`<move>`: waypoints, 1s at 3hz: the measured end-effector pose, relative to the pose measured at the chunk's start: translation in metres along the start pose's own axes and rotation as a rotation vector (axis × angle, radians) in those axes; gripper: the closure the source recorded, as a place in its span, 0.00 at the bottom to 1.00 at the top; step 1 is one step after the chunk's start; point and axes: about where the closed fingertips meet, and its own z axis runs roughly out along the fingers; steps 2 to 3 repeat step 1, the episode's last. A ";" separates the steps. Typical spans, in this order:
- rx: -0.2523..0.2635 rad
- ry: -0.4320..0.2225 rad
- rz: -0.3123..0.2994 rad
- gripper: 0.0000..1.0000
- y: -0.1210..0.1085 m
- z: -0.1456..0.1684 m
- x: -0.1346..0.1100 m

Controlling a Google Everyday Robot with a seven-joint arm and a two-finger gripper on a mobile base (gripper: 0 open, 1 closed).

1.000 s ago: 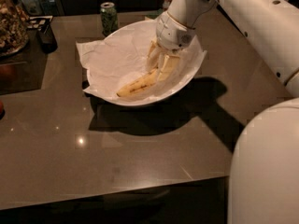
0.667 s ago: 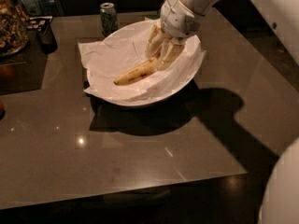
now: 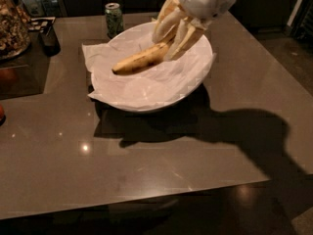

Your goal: Pick banana from white bowl

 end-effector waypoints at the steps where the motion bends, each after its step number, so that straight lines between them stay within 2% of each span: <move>1: 0.009 -0.008 0.005 1.00 -0.002 0.000 0.000; 3: 0.009 -0.008 0.005 1.00 -0.002 0.000 0.000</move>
Offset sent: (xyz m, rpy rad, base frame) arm 0.0000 0.0000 0.0000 0.0000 0.0000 0.0000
